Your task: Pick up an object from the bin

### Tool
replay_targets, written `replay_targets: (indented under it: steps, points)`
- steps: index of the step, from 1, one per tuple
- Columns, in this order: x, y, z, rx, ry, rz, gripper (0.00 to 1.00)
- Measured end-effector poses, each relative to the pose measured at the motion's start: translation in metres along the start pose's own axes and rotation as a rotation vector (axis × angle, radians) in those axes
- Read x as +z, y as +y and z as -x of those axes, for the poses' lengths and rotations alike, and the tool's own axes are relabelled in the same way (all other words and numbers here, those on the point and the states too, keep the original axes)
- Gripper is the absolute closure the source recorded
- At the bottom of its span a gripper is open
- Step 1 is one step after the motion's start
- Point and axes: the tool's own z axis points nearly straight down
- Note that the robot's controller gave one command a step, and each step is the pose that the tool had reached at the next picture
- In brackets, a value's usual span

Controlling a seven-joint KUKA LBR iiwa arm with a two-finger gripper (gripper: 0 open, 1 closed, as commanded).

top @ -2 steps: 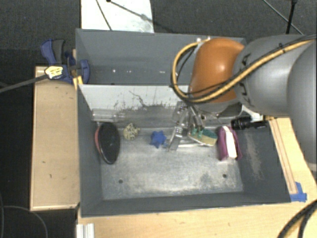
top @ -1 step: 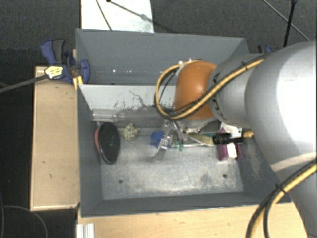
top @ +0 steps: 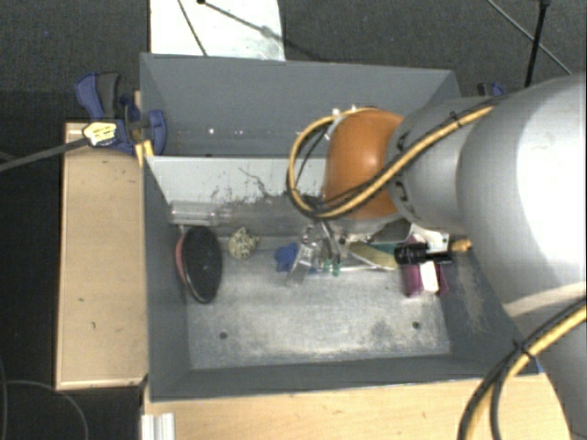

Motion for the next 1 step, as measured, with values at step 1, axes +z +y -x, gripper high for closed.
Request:
replay_targets:
  steps: [1]
  points:
    - [-0.1819,0.0105,-0.0254,-0.049,-0.008,0.004,1.00]
